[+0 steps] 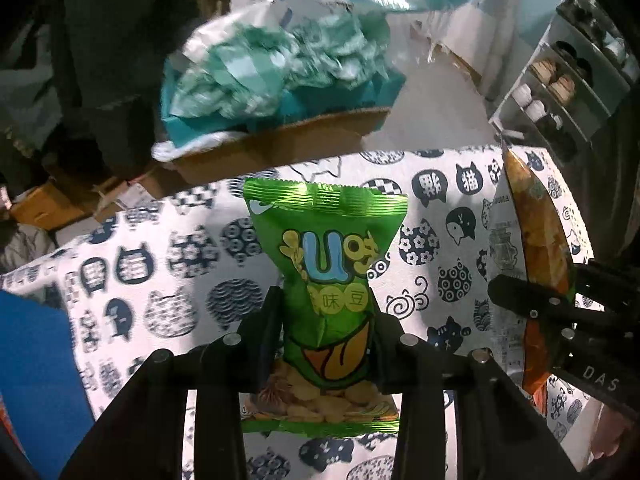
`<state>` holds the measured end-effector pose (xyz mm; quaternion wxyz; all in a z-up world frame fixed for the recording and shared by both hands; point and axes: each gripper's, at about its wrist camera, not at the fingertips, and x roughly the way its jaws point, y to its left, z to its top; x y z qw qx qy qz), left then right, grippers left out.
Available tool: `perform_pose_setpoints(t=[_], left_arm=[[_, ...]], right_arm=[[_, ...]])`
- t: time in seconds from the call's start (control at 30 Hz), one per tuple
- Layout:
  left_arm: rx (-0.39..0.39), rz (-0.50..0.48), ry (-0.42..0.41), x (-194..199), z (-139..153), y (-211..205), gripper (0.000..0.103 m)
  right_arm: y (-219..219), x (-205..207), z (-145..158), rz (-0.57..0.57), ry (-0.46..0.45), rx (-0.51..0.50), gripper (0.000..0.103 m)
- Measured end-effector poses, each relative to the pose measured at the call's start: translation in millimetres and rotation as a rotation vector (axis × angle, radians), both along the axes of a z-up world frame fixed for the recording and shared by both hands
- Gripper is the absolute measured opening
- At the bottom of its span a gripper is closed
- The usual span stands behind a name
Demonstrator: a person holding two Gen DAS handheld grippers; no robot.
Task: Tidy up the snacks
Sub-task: 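Carry the green peanut bag over the box while the right tool carries the orange-green bag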
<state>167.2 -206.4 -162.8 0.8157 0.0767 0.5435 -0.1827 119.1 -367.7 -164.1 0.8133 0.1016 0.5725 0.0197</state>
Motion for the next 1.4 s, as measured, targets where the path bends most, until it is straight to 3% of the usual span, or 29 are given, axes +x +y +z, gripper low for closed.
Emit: perform_pose_setpoints(t=[0.77,1.4], left_arm=[[0.030,0.094,-0.172,-72,93,96,0.037],[-0.009,0.210,-0.212,-115,124,192,0.037]], right_arm=[[67,-45,87,0.156,-0.142,0.048,0.034],[137,-53,119,0.287,-0.191,0.072,0.034]])
